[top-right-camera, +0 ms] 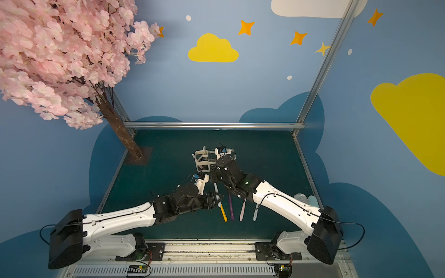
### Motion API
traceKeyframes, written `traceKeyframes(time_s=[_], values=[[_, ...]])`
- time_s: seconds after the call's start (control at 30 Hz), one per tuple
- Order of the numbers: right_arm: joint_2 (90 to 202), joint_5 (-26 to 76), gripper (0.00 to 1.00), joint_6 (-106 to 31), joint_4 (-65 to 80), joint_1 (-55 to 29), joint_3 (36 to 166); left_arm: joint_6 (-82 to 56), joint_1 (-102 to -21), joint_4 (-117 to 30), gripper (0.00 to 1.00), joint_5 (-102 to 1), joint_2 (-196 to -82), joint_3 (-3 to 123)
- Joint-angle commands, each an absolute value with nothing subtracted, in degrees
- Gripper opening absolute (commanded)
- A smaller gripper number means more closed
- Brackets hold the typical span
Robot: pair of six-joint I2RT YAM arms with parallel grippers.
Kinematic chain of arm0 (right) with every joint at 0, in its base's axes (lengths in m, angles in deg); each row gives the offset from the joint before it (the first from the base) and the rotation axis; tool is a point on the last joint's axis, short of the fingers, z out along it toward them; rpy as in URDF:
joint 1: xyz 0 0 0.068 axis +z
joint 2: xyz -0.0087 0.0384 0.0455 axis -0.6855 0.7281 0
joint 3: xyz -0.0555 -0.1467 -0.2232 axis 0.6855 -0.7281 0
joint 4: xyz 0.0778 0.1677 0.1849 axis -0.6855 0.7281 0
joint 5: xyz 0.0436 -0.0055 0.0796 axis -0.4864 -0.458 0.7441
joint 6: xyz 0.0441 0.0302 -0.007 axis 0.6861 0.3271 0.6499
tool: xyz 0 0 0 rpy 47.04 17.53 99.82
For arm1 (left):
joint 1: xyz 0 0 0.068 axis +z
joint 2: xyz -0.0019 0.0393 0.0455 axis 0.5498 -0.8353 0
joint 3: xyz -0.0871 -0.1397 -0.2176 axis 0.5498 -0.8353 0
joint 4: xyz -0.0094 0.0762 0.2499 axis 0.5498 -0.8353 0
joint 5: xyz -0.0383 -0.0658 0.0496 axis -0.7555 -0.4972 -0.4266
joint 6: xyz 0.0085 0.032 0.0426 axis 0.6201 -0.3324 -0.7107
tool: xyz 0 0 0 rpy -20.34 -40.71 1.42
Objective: Place the toothbrush into the toothbrush holder
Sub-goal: Pick up the toothbrush from the center of the board.
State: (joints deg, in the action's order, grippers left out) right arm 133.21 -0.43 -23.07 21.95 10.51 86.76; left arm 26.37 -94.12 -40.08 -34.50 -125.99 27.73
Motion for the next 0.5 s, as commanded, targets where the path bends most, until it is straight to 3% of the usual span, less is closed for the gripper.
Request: traceKeyframes(time_s=[0.0,0.13,0.47], values=[[131.83,-0.15,0.00,-21.66,20.58,10.52,86.67,26.71,-94.32,-38.51,0.49,-33.72,-126.13,28.18],[131.74,-0.76,0.00,-21.71,20.49,10.34,86.45,26.78,-94.34,-38.54,0.41,-33.88,-126.49,28.31],[131.48,-0.91,0.00,-21.39,20.03,10.25,86.32,27.16,-94.37,-38.30,0.33,-33.81,-126.62,27.45]])
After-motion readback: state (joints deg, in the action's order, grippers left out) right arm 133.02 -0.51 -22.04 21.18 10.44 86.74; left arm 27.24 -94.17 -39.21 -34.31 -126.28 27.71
